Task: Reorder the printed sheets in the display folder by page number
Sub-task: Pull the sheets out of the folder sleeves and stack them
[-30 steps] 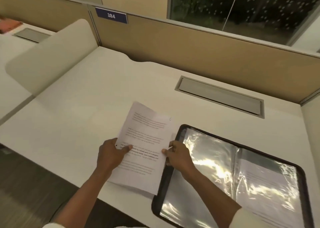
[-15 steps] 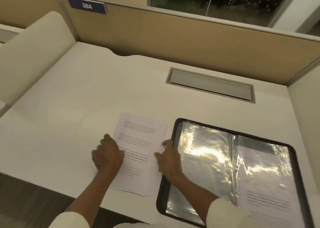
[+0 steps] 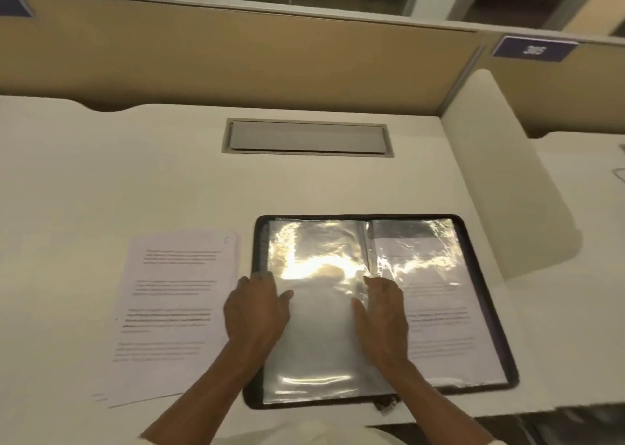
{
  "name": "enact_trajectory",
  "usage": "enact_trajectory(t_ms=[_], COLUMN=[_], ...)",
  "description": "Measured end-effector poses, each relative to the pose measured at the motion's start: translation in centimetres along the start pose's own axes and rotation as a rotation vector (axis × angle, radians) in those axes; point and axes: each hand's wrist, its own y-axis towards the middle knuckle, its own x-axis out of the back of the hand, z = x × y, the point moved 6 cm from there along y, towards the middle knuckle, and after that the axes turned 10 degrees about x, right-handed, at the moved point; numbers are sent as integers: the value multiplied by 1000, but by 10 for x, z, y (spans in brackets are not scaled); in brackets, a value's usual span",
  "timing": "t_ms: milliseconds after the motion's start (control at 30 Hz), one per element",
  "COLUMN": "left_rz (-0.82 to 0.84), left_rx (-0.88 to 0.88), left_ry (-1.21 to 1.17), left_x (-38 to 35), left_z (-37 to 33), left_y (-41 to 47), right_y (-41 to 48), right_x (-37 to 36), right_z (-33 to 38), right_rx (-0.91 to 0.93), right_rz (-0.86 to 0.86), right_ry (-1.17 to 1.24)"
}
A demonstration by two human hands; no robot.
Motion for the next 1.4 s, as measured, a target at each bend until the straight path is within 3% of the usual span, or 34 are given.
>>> enact_trajectory(t_ms=[133, 300, 400, 533, 667, 767, 933, 1133, 1233, 1400], left_rz=[44, 102, 127, 179, 167, 150, 252, 203, 112, 26], left_rx=[-239, -529, -585, -526, -411, -351, -365, -343, -247, 217], left_ry=[-12, -8, 35, 68, -115, -204, 95, 32, -211, -650], left_x=[-29, -76, -96, -114, -116, -112, -141, -155, -144, -100], left_z=[-75, -144, -169, -185, -190, -194, -199, -195, -201, -209], left_y=[-22, -54, -71, -86, -83, -75, -82, -94, -94, -91], right_y=[-18, -42, -52, -52, -42, -39, -37, -28, -31, -40], right_x=[37, 65, 75, 81, 84, 79, 69, 81, 75, 82], right_z=[-69, -133, -159, -164, -161, -161, -174, -165, -148, -122], right_rx=[-64, -314, -373, -323, -169, -156, -100, 180, 334, 414], right_rz=[15, 70, 111, 140, 150, 192, 227, 199, 253, 564], right_ry=[-230, -311, -356, -348, -342, -314, -279, -270, -208, -60])
